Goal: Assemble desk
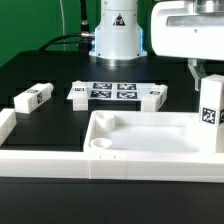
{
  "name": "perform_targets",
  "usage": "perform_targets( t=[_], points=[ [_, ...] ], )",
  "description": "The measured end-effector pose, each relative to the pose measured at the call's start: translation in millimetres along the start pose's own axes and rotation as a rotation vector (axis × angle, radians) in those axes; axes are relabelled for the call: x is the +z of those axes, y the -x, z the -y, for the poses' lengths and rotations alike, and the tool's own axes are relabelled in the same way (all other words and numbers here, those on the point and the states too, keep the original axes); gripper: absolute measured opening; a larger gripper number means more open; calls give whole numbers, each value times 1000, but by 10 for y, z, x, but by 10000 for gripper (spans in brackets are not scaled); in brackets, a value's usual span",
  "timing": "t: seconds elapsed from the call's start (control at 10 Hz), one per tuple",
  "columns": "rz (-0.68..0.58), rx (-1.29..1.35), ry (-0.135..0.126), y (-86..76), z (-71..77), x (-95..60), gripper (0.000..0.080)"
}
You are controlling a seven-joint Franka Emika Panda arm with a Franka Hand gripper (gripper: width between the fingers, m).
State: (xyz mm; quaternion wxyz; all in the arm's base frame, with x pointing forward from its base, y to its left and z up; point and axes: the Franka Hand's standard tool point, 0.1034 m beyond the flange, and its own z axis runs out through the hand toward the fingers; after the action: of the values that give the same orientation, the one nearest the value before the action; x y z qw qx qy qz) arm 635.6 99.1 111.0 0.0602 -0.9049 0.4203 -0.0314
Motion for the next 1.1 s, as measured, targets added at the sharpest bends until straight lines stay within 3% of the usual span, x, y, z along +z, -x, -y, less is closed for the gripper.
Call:
perform_targets(
  t=[0.1,0.2,0.3,1.1],
  points=[
    [1,-31,0,4,-1,6,300],
    [2,-36,2,13,2,8,481],
    [3,-118,6,37,8,11,611],
    [-3,-837,14,46,64,-19,649]
  ],
)
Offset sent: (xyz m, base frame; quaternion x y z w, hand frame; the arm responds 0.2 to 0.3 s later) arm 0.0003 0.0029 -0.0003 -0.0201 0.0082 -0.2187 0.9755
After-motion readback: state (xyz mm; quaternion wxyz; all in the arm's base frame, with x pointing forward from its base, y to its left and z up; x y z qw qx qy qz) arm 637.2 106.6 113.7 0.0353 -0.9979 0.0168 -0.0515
